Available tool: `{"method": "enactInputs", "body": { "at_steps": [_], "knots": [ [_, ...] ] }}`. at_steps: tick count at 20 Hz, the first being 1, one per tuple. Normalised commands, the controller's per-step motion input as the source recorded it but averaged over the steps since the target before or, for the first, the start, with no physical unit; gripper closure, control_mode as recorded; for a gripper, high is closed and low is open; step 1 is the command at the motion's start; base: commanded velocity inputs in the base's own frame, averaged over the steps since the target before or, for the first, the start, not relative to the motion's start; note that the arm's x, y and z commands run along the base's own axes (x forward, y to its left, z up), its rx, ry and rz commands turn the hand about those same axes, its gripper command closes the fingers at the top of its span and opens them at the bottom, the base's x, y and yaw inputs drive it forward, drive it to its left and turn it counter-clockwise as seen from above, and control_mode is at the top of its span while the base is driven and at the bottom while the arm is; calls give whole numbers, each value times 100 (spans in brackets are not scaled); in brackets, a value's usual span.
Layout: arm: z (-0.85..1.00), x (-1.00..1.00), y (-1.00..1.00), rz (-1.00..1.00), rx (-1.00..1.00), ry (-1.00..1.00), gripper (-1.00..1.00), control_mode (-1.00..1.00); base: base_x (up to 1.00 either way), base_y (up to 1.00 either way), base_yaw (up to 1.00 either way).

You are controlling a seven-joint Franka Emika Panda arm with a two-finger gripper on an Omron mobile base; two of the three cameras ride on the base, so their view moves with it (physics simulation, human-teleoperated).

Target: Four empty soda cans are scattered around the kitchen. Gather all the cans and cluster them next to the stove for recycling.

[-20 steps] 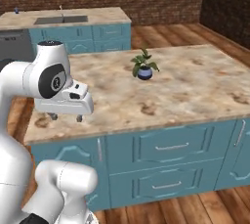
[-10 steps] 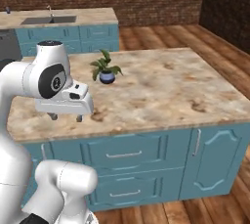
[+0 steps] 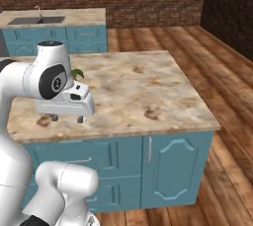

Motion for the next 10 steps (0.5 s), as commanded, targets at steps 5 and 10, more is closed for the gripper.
{"method": "enactInputs", "body": {
  "at_steps": [5,10],
  "knots": [
    [0,0,0,0,0,0,-100,100,8,-100,7],
    [0,0,0,0,0,0,-100,100,17,-100,6]
  ]
}}
